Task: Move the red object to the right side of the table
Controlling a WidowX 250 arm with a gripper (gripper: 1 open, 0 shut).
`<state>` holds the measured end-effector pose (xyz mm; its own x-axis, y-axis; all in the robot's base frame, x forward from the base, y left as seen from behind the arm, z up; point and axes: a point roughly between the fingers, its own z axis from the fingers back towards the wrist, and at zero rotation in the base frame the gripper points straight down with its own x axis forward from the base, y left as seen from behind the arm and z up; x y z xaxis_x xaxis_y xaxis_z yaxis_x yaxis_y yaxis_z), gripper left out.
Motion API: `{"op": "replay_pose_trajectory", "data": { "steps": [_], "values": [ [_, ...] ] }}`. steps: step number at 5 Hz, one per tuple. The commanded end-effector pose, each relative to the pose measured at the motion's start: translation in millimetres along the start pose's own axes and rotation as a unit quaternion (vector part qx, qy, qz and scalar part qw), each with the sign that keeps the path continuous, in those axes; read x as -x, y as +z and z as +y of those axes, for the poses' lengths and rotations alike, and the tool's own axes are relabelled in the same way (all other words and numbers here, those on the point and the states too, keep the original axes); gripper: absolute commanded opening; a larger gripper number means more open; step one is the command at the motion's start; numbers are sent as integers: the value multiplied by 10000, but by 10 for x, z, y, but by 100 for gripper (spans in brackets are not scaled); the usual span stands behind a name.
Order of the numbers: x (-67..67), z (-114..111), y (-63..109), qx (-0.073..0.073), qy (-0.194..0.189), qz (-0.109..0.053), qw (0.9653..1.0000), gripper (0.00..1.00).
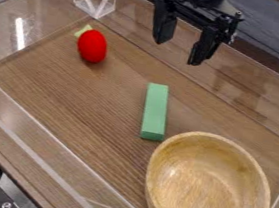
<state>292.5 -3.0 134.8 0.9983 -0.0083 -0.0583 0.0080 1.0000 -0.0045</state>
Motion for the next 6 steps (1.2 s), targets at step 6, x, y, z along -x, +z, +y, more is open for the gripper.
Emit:
{"op": "replay_pose_trajectory", "data": {
  "steps": [6],
  "values": [
    [150, 997, -118, 552, 3199, 11, 9458, 100]
  ]
}}
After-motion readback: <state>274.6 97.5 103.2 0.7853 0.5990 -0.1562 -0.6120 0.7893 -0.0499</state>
